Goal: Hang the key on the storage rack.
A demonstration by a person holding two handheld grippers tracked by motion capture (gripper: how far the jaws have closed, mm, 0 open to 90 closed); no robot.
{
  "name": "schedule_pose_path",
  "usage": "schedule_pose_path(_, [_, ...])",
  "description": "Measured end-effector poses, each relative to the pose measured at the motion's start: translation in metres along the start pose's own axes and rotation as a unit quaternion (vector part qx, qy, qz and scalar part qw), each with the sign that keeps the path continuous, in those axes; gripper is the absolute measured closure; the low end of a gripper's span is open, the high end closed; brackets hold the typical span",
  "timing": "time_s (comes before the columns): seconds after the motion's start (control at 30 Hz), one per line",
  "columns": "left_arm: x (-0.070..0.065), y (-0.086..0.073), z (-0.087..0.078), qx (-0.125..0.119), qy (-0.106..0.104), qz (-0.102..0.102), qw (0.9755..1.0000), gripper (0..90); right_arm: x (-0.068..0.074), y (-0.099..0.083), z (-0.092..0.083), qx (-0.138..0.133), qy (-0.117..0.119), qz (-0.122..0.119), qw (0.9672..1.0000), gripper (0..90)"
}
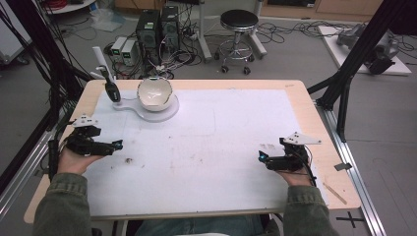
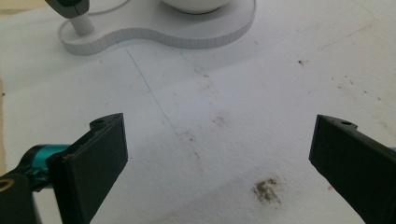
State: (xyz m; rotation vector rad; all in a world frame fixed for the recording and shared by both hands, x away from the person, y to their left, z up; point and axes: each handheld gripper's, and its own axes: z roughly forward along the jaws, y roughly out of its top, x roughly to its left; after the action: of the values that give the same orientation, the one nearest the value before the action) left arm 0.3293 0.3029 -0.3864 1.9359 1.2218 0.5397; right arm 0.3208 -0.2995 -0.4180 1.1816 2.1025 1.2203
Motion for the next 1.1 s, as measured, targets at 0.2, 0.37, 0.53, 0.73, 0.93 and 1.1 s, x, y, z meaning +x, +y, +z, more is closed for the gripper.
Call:
schedule_pose_path(0.2, [-0.006, -0.014, -0.004, -0.008, 0.002, 0.009, 0.9999, 4.9, 0.001, 0.000, -0.001, 0.001, -0.001, 0.001, 1.0000, 0.5])
schedule_pose_path(0.37, [-0.013, -0.023, -0.009, -0.020, -0.009, 0.017, 0.9996, 4.9, 0.001, 0.000, -0.001, 0.001, -0.001, 0.001, 1.0000, 0.5])
schedule_pose_path(0.53, [-0.016, -0.035, -0.010, -0.023, -0.010, 0.015, 0.9996, 4.9, 0.000, -0.001, -0.001, -0.002, -0.001, 0.000, 1.0000, 0.5])
schedule_pose_path(0.73, [-0.015, -0.047, -0.012, -0.025, -0.015, 0.005, 0.9996, 4.9, -0.001, -0.003, -0.002, -0.003, 0.000, 0.005, 1.0000, 0.6])
schedule_pose_path(0.93, [-0.016, -0.054, -0.009, -0.018, -0.015, 0.006, 0.9997, 4.9, -0.001, -0.004, -0.003, -0.006, 0.002, 0.007, 1.0000, 0.5])
schedule_pose_path(1.1, [-0.016, -0.053, -0.009, -0.026, -0.012, 0.006, 0.9996, 4.9, -0.001, -0.004, -0.002, -0.003, 0.003, 0.005, 1.0000, 0.5])
